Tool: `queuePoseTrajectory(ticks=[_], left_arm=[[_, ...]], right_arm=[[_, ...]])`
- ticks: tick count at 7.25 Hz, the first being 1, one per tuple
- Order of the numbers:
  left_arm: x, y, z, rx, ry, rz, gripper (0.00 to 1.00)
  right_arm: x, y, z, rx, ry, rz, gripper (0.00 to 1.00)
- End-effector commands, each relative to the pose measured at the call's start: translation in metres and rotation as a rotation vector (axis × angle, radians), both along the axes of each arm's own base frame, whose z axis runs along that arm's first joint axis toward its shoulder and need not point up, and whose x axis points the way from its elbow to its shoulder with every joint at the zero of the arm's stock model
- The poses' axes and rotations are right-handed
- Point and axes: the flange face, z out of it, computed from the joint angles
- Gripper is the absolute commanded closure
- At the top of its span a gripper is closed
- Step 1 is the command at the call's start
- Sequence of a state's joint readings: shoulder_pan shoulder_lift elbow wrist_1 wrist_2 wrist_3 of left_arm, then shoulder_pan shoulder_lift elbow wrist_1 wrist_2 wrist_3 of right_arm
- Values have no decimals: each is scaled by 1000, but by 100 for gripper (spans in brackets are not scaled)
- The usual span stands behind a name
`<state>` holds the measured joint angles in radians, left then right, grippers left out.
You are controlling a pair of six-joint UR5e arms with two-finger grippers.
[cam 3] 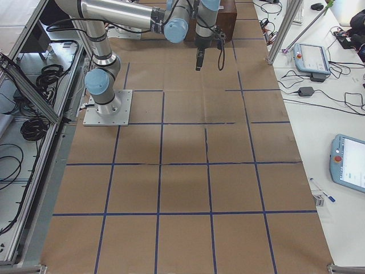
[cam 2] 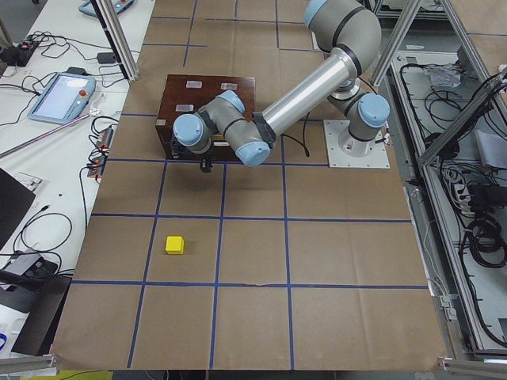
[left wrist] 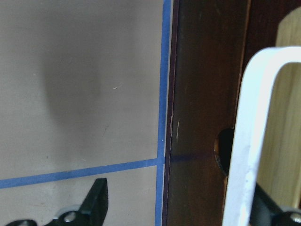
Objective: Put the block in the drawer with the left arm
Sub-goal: 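Hook the left gripper onto the white drawer handle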
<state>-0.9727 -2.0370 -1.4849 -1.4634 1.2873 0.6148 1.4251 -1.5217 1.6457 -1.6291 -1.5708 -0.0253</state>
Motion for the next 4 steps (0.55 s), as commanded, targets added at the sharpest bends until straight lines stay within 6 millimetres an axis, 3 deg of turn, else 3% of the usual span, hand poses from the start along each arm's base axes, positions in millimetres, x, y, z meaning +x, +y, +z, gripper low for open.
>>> queuePoseTrajectory(ticks=[1, 4], left_arm=[[2, 0, 0, -1, -4, -5, 1], [15, 4, -1, 46, -80, -24, 1]], right_arm=[[0, 0, 0, 0, 0, 1, 0], [0, 0, 0, 0, 0, -1, 0]])
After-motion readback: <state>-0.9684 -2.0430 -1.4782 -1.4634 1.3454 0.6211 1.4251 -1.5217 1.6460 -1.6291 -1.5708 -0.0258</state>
